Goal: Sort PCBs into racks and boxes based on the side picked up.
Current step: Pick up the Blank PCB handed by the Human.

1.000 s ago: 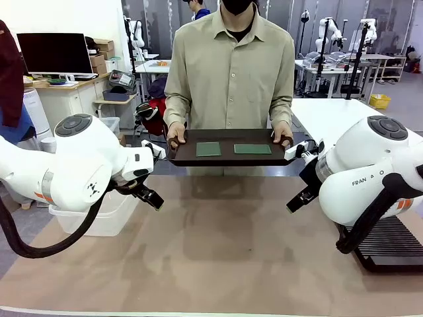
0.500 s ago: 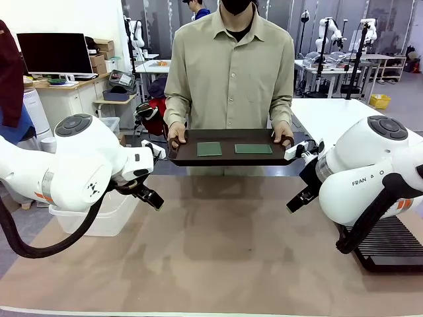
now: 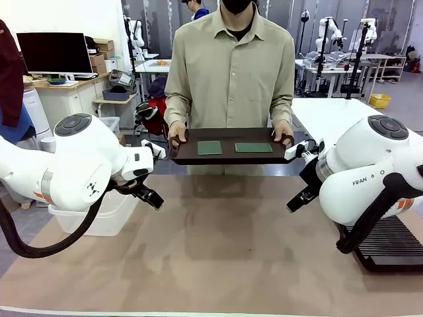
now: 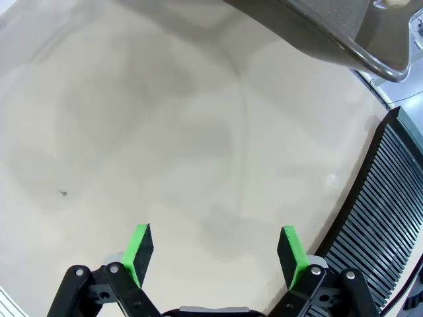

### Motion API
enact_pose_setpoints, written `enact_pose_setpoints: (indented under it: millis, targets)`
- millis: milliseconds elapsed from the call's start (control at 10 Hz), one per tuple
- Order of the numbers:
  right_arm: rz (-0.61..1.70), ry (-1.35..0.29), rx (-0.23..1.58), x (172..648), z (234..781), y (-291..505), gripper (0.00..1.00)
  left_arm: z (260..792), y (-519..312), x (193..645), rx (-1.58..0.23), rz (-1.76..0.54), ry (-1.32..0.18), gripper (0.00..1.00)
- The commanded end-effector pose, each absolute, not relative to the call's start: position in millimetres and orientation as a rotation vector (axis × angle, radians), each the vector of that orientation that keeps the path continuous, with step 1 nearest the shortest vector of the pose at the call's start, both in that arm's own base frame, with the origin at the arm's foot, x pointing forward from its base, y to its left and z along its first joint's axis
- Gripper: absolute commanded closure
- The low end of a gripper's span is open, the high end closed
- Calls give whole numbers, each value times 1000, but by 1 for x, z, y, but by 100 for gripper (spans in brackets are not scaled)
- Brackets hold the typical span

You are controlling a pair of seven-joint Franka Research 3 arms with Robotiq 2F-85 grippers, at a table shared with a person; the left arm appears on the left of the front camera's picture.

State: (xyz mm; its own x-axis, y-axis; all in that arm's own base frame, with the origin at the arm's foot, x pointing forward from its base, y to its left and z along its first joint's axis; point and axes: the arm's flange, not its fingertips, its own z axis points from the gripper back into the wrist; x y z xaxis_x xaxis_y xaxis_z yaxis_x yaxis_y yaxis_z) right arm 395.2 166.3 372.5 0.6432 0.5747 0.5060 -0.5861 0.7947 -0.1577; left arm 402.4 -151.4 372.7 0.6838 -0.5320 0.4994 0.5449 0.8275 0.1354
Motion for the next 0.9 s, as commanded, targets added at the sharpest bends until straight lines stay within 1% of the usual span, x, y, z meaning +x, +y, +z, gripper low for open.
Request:
enact_pose_setpoints:
  millis: [0, 200, 300, 400, 600, 700, 800]
  targets:
    - [661, -569, 22, 395, 372, 166, 0, 373, -151, 402, -25, -603, -552, 0]
    - [661, -569, 21, 395, 372, 166, 0, 373, -151, 402, -25, -604, -552, 0]
    - [700, -506, 80, 385, 379, 163, 0, 382, -163, 389, -18, -610, -481, 0]
    - [793, -446, 123, 389, 395, 150, 0, 389, -178, 382, -24, -610, -476, 0]
    - [801, -450, 210, 375, 403, 164, 0, 414, -155, 379, -101, -753, -444, 0]
    - [867, -421, 238, 381, 416, 156, 0, 423, -158, 382, -154, -785, -462, 0]
    - [897, -380, 272, 377, 429, 154, 0, 437, -158, 374, -276, -874, -455, 0]
